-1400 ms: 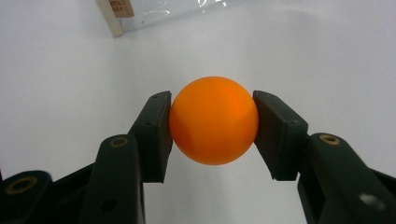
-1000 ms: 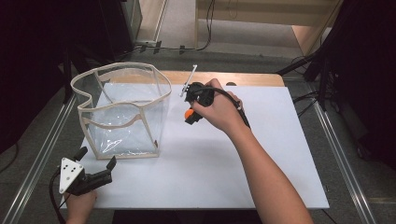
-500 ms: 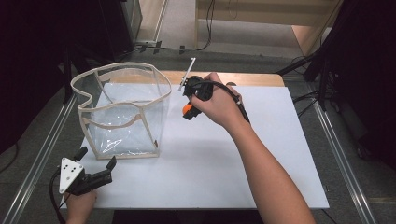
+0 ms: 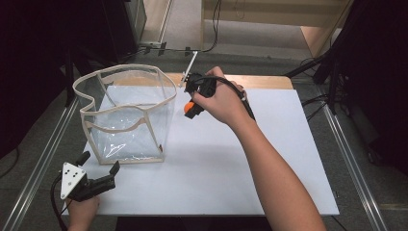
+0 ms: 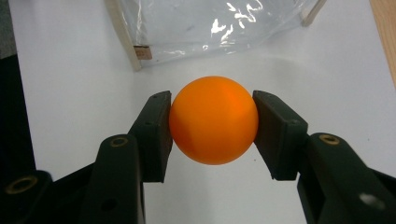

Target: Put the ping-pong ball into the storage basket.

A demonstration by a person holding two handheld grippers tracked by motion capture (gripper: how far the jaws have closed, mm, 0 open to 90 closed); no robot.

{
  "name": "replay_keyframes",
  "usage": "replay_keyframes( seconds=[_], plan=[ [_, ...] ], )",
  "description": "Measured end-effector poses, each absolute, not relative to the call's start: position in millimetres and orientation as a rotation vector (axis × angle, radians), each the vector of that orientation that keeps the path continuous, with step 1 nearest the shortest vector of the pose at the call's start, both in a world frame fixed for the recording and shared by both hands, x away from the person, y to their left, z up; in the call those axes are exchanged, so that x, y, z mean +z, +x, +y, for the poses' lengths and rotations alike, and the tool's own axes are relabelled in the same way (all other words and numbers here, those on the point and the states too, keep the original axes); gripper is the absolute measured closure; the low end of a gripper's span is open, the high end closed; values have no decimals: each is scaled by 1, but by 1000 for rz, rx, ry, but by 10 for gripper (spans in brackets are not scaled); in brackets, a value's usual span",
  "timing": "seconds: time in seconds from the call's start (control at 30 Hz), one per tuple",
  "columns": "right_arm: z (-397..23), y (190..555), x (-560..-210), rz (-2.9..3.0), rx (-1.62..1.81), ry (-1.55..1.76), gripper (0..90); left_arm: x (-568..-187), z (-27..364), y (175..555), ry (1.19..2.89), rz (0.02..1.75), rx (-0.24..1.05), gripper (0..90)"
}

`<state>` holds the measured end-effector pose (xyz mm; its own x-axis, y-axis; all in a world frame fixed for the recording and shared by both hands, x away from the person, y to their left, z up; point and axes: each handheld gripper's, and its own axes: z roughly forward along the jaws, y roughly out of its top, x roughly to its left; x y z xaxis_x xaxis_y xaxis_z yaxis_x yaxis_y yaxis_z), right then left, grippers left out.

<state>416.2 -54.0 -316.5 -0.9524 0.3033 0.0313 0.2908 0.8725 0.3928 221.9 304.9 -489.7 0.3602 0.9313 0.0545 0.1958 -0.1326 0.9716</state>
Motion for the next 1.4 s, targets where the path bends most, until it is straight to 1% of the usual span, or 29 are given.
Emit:
replay_keyframes(
  seconds=[1.4],
  plan=[
    [-39, 426, -281, 3020, 668, 434, 479, -490, 305, 222, 1588, 1037, 878, 0]
  ],
)
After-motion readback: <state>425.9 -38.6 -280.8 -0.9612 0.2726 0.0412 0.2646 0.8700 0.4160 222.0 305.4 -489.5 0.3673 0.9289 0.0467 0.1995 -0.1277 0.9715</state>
